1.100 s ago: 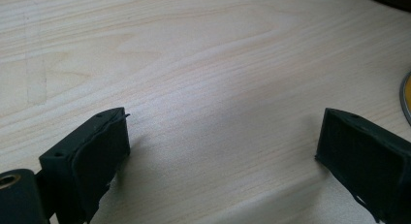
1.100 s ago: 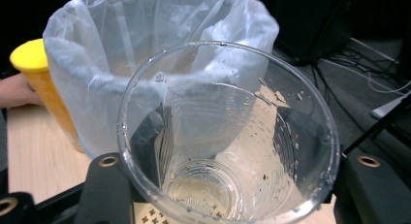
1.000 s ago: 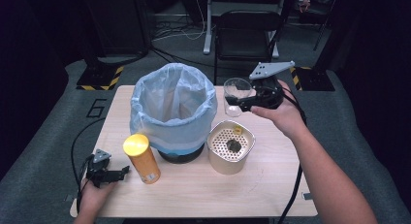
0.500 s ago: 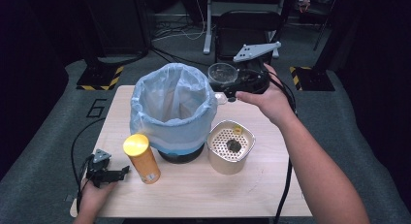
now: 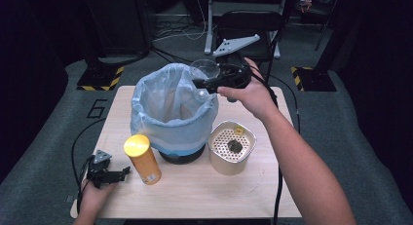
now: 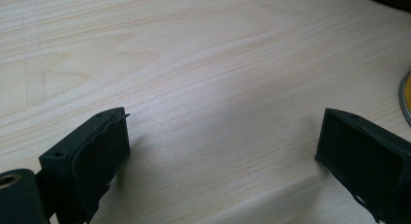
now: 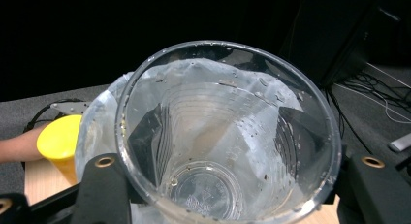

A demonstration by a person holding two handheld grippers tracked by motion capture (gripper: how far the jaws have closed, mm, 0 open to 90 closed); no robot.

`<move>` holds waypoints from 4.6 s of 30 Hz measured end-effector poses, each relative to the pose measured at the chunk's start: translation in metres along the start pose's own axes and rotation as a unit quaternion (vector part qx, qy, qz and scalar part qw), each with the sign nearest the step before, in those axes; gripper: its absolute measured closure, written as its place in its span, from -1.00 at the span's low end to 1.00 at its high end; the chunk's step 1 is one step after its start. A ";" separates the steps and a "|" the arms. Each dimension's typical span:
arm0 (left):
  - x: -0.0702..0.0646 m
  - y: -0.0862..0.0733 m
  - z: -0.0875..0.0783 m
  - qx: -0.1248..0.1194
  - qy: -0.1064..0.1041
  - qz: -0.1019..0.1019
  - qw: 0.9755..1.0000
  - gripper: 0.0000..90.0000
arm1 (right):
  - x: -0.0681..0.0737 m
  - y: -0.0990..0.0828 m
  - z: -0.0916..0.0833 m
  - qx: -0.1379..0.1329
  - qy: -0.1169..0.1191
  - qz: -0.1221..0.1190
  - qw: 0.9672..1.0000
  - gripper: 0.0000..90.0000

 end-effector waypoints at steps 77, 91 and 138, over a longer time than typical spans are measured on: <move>-0.004 0.015 -0.015 -0.030 -0.025 -0.031 0.999 -0.68 | -0.027 -0.091 -0.043 -0.002 -0.070 0.046 0.997 -0.64; -0.013 0.046 -0.049 -0.063 -0.037 -0.021 0.997 -0.72 | -0.048 -0.141 -0.066 -0.002 -0.113 0.070 0.991 -0.63; -0.104 0.068 -0.046 -0.095 -0.156 0.082 0.980 -0.87 | -0.066 -0.243 -0.091 -0.012 -0.129 0.155 0.979 -0.64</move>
Point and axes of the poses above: each handheld gripper's, and its own axes: z roughly forward along the jaws, y roughly out of its top, x roughly to its left, the point moved 9 cm from there along z, roughly forward along the jaws, and after that the axes turned 6 degrees about z, right-handed, at the moved point
